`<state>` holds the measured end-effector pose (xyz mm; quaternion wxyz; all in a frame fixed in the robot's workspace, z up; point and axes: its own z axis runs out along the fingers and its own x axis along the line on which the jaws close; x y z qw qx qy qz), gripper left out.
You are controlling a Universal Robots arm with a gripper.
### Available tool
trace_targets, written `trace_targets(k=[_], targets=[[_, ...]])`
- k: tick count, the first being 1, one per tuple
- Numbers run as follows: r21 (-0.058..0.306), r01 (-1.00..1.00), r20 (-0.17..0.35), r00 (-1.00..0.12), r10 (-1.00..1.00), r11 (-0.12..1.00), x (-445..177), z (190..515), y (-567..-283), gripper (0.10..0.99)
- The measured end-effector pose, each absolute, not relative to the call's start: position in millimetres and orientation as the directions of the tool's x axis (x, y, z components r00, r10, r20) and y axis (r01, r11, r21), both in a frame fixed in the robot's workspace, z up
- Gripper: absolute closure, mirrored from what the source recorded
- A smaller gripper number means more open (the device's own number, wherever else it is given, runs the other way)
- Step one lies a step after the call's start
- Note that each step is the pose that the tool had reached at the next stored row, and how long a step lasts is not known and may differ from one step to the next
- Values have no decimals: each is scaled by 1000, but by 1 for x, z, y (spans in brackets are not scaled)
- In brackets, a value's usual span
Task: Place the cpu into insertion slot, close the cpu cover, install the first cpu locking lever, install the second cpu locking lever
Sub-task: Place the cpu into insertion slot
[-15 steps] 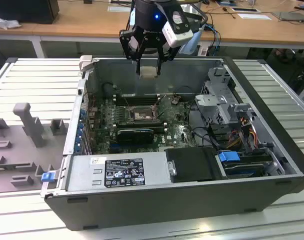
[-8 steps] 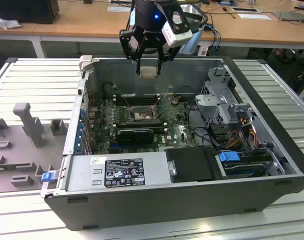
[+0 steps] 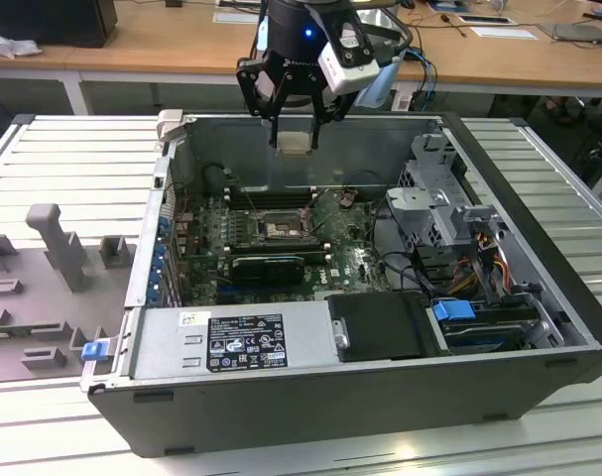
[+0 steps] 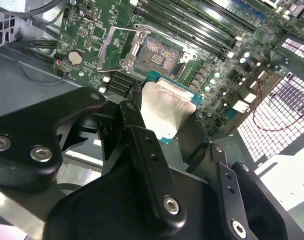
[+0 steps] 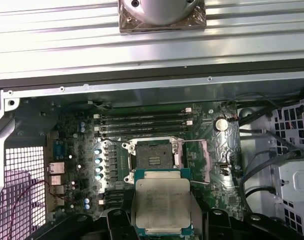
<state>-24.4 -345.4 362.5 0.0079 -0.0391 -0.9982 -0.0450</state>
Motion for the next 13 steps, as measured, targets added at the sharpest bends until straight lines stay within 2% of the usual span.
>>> trace_targets(k=[13], targets=[[89, 107, 19, -994, 106, 990, -24, 362, -345, 557]])
